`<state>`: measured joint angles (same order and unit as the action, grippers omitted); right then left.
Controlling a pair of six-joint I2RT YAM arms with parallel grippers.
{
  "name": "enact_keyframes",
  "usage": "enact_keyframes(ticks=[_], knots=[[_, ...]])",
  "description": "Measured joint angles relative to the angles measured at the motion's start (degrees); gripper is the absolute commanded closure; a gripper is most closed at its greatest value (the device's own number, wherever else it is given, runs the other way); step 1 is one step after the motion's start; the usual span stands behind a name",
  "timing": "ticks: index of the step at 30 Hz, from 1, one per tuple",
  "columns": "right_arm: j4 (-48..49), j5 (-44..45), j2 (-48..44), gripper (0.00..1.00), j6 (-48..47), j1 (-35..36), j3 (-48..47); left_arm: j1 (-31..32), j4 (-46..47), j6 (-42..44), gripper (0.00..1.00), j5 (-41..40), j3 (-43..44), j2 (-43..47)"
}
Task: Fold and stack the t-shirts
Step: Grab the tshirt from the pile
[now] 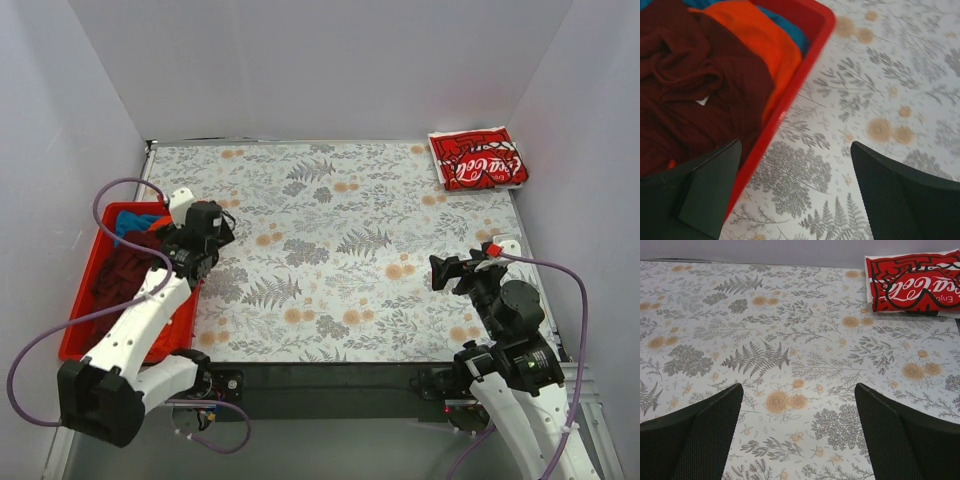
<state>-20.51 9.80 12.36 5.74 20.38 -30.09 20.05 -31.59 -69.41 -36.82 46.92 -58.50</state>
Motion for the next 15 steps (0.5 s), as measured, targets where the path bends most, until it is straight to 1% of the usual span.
enact_keyframes(ticks=[5, 9, 11, 15], knots=[[0.1, -0.9, -1.3, 0.02, 0.0, 0.7, 0.0, -15.8, 0.6, -0.1, 0.12, 1.6, 2.7, -6.8], [0.1, -1.1, -1.7, 0.02, 0.0, 1.3, 0.0, -24.9, 1.8, -0.5, 0.12, 3.4, 2.6, -10.3], [0.1, -1.2, -1.9, 0.02, 0.0, 1.6, 0.0, -27.5, 2.5, -1.3, 0.12, 3.9, 2.4, -12.7], [0.1, -1.4, -1.9, 0.01, 0.0, 1.9, 0.0, -29.2, 4.0, -2.9, 0.14, 4.8, 2.0, -17.8]])
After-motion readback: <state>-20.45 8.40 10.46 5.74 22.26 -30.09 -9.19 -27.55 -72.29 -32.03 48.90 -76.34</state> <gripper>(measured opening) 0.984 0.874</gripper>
